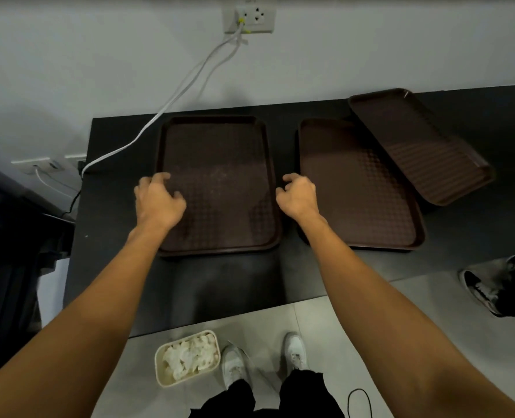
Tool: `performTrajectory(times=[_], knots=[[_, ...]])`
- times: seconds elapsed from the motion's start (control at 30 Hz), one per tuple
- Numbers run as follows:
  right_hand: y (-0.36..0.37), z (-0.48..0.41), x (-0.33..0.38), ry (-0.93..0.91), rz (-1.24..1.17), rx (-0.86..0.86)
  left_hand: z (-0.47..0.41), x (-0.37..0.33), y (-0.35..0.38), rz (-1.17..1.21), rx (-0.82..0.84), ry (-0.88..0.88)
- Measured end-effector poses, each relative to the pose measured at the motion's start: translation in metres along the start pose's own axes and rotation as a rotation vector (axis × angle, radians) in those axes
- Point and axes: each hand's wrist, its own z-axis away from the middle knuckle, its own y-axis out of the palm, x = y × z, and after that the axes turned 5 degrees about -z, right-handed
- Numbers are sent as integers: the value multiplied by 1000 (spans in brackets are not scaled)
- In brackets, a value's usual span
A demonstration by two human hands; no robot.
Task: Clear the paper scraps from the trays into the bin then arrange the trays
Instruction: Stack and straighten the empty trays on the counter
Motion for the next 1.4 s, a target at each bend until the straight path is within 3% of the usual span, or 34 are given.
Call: performTrajectory(times=[0.27, 0.83, 1.03, 1.4], knots=[[-84, 8, -55, -89, -107, -192, 34, -123, 53, 306, 68, 187], [-292, -123, -187, -43, 20, -275, 73, -386, 208, 492, 368, 114], [-335, -175, -202, 0, 206, -222, 60, -433, 246, 452, 424, 54], [-393, -255, -246, 313, 352, -38, 34, -458, 290, 473, 408, -70]])
